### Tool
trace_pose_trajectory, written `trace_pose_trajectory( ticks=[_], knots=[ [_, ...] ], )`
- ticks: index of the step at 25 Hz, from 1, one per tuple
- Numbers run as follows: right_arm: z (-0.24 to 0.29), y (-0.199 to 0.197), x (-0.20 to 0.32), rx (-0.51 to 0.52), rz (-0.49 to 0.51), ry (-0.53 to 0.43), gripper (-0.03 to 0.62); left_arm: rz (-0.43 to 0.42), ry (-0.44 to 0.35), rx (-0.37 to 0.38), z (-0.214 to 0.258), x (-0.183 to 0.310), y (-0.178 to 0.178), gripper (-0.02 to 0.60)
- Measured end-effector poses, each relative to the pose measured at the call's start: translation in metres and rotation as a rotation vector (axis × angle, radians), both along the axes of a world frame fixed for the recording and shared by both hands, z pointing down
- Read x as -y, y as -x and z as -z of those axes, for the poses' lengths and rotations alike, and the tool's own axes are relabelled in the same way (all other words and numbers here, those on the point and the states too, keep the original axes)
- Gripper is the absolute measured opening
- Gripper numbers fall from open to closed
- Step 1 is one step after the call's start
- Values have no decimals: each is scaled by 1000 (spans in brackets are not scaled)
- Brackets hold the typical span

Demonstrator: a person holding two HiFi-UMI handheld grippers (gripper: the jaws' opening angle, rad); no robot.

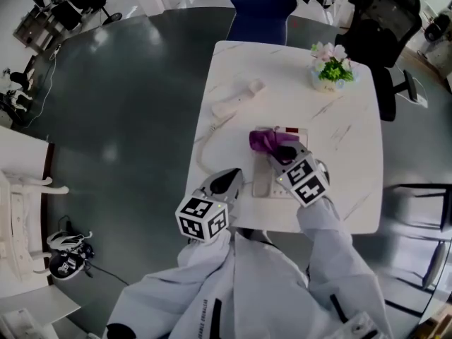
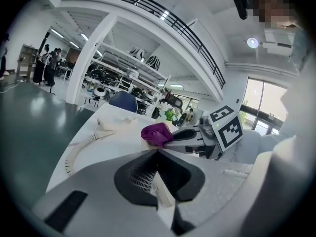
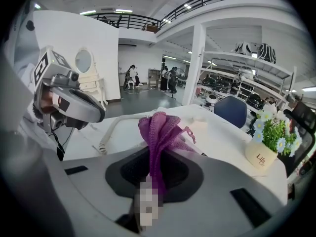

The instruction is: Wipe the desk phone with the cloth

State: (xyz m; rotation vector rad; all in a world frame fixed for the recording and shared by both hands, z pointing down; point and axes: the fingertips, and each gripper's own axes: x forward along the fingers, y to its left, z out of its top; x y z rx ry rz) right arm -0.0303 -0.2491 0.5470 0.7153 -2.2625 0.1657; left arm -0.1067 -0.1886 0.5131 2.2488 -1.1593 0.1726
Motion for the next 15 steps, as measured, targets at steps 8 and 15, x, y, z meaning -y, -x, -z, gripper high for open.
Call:
trace_pose_trajectory(
  ticks=[8,15],
  knots=[
    [-2,0,-12,-10,16,9,38,9,-1,-6,3,-11,-3,-2],
    [-4,0,-21,-15,28,14,38,27,-5,-4,6,-17,-1,-3]
  ],
)
